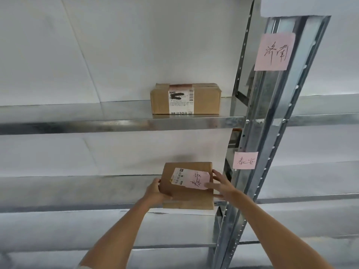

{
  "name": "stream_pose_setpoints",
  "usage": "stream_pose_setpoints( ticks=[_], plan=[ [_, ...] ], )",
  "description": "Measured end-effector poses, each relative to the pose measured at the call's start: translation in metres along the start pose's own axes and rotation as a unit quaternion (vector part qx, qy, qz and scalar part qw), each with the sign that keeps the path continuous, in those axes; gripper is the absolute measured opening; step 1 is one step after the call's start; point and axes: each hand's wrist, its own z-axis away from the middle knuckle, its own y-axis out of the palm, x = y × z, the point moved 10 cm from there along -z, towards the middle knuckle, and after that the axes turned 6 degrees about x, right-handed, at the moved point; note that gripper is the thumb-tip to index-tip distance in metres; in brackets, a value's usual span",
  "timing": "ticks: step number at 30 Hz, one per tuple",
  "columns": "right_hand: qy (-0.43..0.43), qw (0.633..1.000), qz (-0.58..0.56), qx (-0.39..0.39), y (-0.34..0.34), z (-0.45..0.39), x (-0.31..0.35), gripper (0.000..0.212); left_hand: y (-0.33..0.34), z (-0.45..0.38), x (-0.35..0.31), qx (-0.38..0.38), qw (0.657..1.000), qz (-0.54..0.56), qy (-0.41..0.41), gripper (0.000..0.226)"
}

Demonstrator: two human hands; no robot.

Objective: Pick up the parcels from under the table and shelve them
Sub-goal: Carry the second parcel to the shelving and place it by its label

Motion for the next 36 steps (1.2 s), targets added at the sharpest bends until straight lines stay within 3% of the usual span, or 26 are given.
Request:
stream_pose_setpoints(
  ticks=[3,6,10,16,22,36],
  plan=[
    [-0.027,0.986,0.162,-0.006,-0.002,-0.023,0.005,0.111,0.005,-0.009,-0.005,-0.03,1.0,0.006,0.007,0.064],
    [-0.03,0.969,0.244,-0.037,-0.011,-0.043,0.005,0.123,0.013,-0.025,-0.011,-0.05,0.998,-0.008,0.029,0.082],
    [-0.015,0.958,0.282,-0.054,-0.022,-0.06,0.0,0.108,0.016,-0.052,-0.008,-0.064,0.997,-0.04,0.03,0.075],
    [0.012,0.929,0.359,-0.089,-0.033,-0.082,-0.014,0.08,0.021,-0.077,-0.006,-0.065,0.979,-0.191,-0.002,0.06],
    [0.048,0.914,0.387,-0.112,-0.035,-0.087,-0.021,0.071,0.019,-0.089,-0.007,-0.074,0.963,-0.259,-0.023,0.063],
    [0.07,0.889,0.448,-0.058,-0.024,-0.051,-0.04,0.064,0.03,-0.037,0.001,-0.093,0.964,-0.246,-0.047,0.056]
  ],
)
